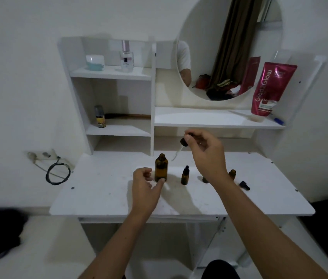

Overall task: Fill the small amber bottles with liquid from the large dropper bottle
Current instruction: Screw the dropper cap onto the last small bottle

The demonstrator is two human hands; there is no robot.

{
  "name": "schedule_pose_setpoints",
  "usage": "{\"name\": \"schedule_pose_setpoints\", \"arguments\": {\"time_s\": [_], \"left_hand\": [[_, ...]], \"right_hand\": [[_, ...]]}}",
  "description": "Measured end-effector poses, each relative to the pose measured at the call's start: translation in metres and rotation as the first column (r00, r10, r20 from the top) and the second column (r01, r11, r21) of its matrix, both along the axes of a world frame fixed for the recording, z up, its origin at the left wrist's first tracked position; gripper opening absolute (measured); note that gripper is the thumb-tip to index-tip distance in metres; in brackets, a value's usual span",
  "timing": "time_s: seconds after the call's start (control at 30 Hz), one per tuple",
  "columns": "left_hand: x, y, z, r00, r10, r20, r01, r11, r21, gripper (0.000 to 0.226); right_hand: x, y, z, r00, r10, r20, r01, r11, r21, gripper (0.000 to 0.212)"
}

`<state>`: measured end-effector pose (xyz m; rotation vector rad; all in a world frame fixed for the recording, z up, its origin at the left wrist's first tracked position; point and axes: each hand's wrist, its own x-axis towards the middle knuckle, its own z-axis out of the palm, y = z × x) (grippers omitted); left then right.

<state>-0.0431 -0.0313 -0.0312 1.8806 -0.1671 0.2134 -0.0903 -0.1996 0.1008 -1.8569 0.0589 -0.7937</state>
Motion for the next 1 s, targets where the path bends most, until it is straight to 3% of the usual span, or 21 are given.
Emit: {"name": "schedule_pose_setpoints", "arguments": {"time_s": [0.17, 0.43, 0.67, 1.0], "left_hand": [[0.019, -0.007, -0.003, 0.998, -0.038, -0.058, 0.040, 0.998, 0.040, 0.074], [0.026, -0.010, -0.009, 0.994, -0.094, -0.056, 0.100, 0.987, 0.123, 0.052], [0.027, -0.009, -0.014, 0.995, -0.096, -0.023, 0.098, 0.988, 0.121, 0.047], [0.024, -0.009, -0.013, 0.996, -0.089, -0.030, 0.093, 0.987, 0.130, 0.046]], "right_hand": [[0.020, 0.015, 0.009, 0.998, 0.033, 0.045, -0.032, 0.999, -0.019, 0.015], [0.035, 0.018, -0.001, 0.998, 0.062, -0.008, -0.063, 0.996, -0.062, 0.014], [0.048, 0.026, -0.027, 0.984, 0.088, -0.156, -0.126, 0.959, -0.255, 0.011], [0.051, 0.027, -0.046, 0.970, 0.070, -0.233, -0.129, 0.960, -0.248, 0.017]]}}
